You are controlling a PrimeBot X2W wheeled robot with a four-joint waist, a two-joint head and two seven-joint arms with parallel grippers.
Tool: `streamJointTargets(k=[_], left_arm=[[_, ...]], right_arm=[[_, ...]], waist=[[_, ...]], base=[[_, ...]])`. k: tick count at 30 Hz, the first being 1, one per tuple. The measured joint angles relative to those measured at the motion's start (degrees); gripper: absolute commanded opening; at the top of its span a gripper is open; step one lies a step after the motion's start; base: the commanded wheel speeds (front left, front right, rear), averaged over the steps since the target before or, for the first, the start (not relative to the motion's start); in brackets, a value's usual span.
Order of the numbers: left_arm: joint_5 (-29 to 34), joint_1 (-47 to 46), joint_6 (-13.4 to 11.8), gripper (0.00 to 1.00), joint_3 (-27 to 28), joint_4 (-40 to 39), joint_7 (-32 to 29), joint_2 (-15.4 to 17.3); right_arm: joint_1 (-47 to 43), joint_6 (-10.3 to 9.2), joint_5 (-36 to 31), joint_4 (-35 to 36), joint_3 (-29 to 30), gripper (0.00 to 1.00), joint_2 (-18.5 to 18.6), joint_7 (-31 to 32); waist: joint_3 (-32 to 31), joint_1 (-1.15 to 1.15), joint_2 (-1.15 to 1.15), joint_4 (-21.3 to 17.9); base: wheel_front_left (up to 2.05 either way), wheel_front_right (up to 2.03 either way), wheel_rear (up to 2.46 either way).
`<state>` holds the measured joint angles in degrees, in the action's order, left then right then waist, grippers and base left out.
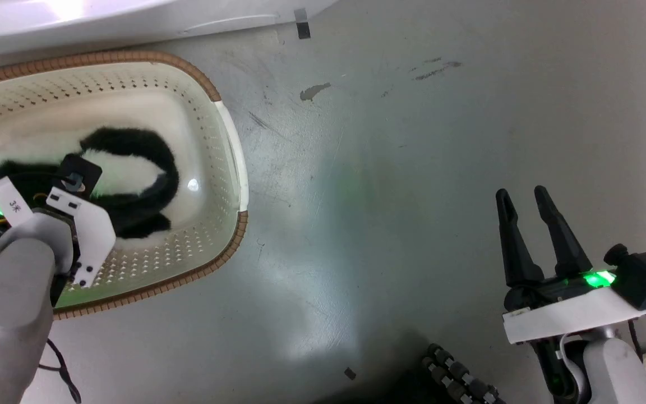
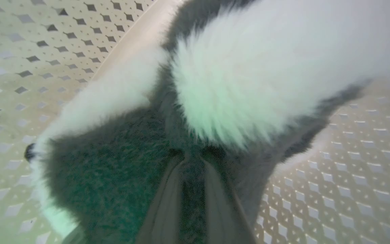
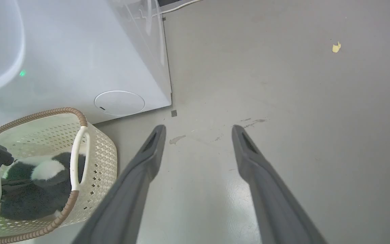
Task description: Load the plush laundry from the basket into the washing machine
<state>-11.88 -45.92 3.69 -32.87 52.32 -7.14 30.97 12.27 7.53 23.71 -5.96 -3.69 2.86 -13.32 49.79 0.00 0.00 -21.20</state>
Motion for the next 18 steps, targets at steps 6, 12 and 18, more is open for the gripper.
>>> streamJointTargets(k=[6,12,18], left_arm=[[-1.90,-0.16,-0.60,0.00,-1.94,4.93,3.05,-1.76],[-5.03,1.34,-1.23,0.00,-2.56,9.60,10.35,-5.03],[-8.54,6.20,-1.16,0.00,-1.05,11.68,18.92,-9.82]], right_arm=[[0.07,0.01,-0.24,-0.84,1.49,1.00,0.00,-0.81],[-0.79,0.01,-2.03,-2.04,3.80,1.00,0.00,-1.42],[-4.29,0.00,-5.26,-2.90,7.53,1.00,0.00,-1.42]], waist=[[-2.21,0.00,0.00,0.51],[-7.70,0.00,0.00,1.45],[-16.31,-0.01,0.00,3.29]], base=[[0.00,0.00,0.00],[0.00,0.00,0.00],[0.00,0.00,0.00]])
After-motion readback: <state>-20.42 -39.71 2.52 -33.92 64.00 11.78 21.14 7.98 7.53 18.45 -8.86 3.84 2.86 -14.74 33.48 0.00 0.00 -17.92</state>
